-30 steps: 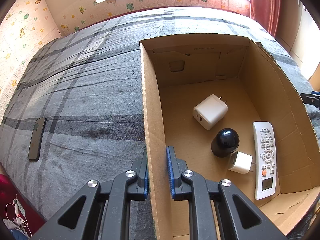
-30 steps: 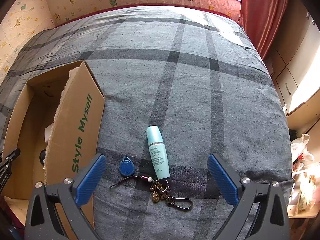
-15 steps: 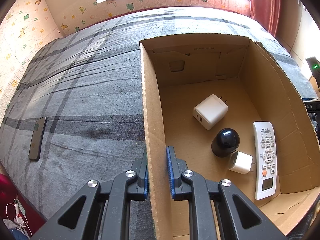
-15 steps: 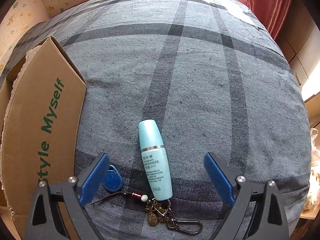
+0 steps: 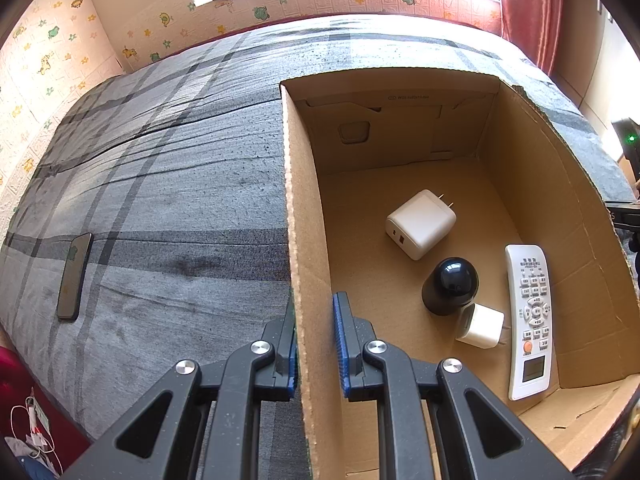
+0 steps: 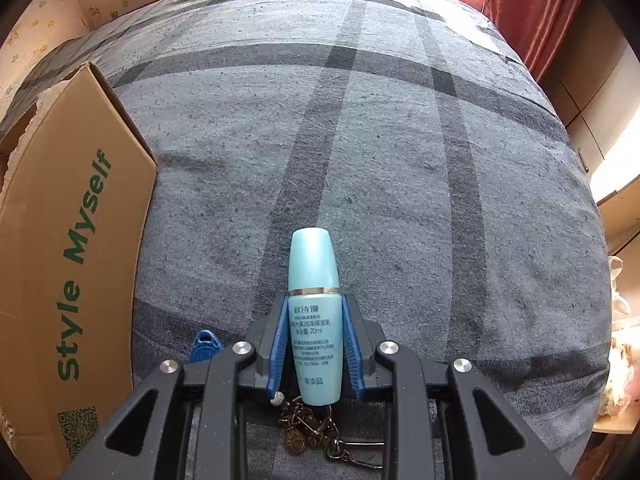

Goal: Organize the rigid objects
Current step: 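Grasp the teal lotion bottle with the right tool, then lift the teal bottle and carry it over the box with the right tool, then lower the teal bottle into the box and open the right tool, then withdraw the right tool from the box toward the keyring, then grasp the metal keyring by its rings with the right tool, then lift the keyring and carry it over the box with the right tool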

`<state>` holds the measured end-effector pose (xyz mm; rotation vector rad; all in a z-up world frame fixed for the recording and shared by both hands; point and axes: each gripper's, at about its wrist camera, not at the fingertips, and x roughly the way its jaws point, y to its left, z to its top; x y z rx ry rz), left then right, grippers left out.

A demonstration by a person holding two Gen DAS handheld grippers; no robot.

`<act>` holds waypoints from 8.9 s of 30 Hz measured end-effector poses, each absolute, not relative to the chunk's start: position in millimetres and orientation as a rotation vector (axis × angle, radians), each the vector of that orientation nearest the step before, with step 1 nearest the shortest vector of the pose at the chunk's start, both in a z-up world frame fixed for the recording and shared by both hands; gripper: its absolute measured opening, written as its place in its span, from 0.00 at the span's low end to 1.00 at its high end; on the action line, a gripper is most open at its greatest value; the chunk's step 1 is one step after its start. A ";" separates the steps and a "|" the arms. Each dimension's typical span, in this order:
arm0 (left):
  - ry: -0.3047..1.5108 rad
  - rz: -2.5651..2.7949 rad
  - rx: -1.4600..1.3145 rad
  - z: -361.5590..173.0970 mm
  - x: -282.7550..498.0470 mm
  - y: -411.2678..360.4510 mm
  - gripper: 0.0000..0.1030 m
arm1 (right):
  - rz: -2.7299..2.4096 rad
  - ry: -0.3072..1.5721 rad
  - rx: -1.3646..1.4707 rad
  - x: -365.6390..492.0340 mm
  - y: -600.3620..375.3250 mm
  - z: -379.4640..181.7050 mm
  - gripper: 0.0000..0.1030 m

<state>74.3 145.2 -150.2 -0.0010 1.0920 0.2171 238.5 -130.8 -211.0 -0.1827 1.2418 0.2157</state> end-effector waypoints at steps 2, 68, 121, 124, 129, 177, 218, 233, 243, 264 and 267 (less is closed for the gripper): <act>1.091 0.217 -0.002 -150.7 73.8 145.7 0.16 | 0.215 1.244 -0.174 233.5 -131.3 -206.8 0.27; 1.083 0.206 -0.018 -152.3 71.0 150.2 0.16 | 0.492 1.197 -0.257 168.8 46.0 -119.7 0.27; 1.083 0.211 -0.012 -148.5 70.4 148.9 0.16 | 0.444 1.083 -0.107 146.9 17.1 -92.7 1.00; 1.083 0.212 -0.014 -148.6 70.8 148.5 0.16 | 0.416 1.050 -0.112 145.0 3.1 -82.0 1.00; 1.083 0.212 -0.018 -149.6 70.9 148.9 0.16 | 0.357 1.031 -0.098 146.2 -30.0 -71.6 1.00; 1.081 0.210 -0.023 -152.3 70.1 150.8 0.16 | 0.114 1.249 -0.115 183.2 -169.4 -235.1 1.00; 1.079 0.211 -0.025 -150.4 69.1 151.0 0.16 | 0.114 1.129 -0.069 154.9 -167.7 -169.6 0.20; 1.080 0.205 -0.031 -152.3 69.5 153.5 0.16 | 0.199 1.019 -0.088 153.6 -134.5 -98.3 0.20; 1.080 0.199 -0.037 -152.7 69.1 154.7 0.15 | 0.294 0.964 -0.103 159.3 -92.3 -60.0 0.20; 1.076 0.192 -0.047 -153.5 69.3 156.2 0.15 | 0.490 1.006 -0.149 170.2 15.4 -67.2 0.20; 1.074 0.190 -0.054 -153.3 69.1 156.9 0.15 | 0.494 1.030 -0.160 173.9 24.0 -77.3 0.20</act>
